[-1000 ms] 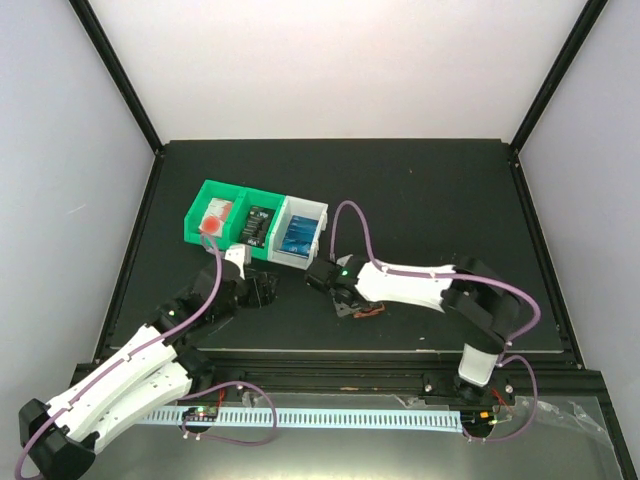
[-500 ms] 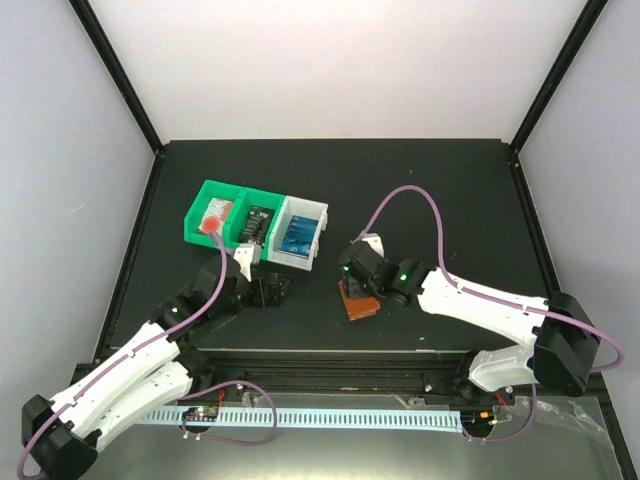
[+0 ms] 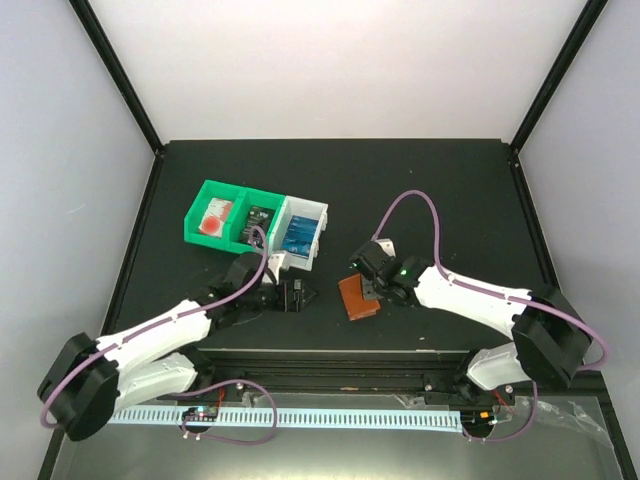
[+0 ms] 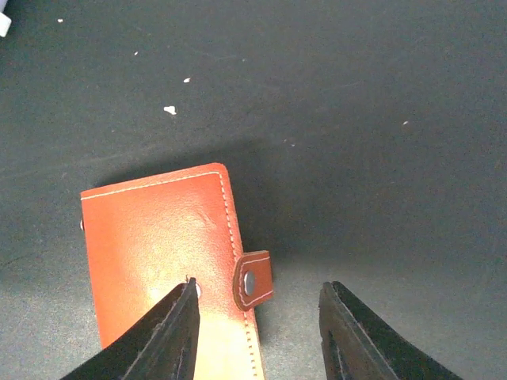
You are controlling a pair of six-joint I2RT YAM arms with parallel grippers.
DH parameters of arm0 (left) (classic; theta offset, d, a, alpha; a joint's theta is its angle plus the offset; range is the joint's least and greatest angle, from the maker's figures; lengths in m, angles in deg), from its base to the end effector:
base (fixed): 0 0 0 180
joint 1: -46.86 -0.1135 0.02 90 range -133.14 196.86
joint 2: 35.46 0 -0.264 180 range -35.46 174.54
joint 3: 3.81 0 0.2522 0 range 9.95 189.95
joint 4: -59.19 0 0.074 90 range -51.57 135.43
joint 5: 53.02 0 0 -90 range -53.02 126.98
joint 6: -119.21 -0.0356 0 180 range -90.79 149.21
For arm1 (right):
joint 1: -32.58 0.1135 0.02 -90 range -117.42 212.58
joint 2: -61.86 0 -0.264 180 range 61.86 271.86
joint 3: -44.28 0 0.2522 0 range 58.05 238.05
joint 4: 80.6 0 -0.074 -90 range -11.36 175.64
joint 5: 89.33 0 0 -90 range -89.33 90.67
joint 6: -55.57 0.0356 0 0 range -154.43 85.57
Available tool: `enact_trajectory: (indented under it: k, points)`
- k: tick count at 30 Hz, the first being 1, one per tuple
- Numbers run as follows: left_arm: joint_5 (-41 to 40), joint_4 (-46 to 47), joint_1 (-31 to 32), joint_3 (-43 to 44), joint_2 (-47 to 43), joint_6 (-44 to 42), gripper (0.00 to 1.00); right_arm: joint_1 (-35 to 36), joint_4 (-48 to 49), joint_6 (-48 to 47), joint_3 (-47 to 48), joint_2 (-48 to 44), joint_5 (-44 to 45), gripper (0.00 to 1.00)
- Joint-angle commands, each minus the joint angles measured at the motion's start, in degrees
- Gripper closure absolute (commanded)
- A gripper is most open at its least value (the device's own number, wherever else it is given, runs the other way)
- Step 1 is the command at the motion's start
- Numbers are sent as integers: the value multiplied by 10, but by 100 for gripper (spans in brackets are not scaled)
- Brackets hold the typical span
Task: Put the credit cards into the card holder
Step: Close the card holder at the center of the board.
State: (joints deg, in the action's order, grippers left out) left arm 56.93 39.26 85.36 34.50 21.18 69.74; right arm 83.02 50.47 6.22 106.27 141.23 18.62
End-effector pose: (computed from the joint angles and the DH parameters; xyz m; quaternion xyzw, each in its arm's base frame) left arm 0.1479 -0.1331 0.1881 0.0599 0.8874 -0.3937 0.2324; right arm 0.1711 0.1899 0.1989 -0.0506 0.9659 0.0378 0.2510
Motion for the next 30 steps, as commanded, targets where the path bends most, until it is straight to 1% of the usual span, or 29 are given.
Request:
enact_trajectory:
  k: [1,4,10,15,17,22,23,25,30]
  points:
    - [32,89,15,-3,55,29,12,-3,35,-20,-3,10,-23,56]
    - [31,110,24,-5,81,34,13,-5,45,-21,-12,9,-30,57]
    - [26,121,36,-5,107,34,14,-6,48,-14,-18,24,-24,70]
    - [14,112,42,-5,107,31,14,-8,53,-9,-21,32,-16,74]
    - [12,111,43,-6,107,31,14,-9,56,-9,-21,38,-15,77]
    - [11,108,44,-6,109,39,14,-15,65,-6,-28,49,-17,79]
    - [11,107,45,-7,109,40,14,-15,63,-5,-28,50,-16,81]
    - [11,108,45,-7,109,42,14,-15,62,-2,-29,45,-12,88]
    - [11,118,49,-5,119,46,14,-16,74,-16,-33,22,-20,99]
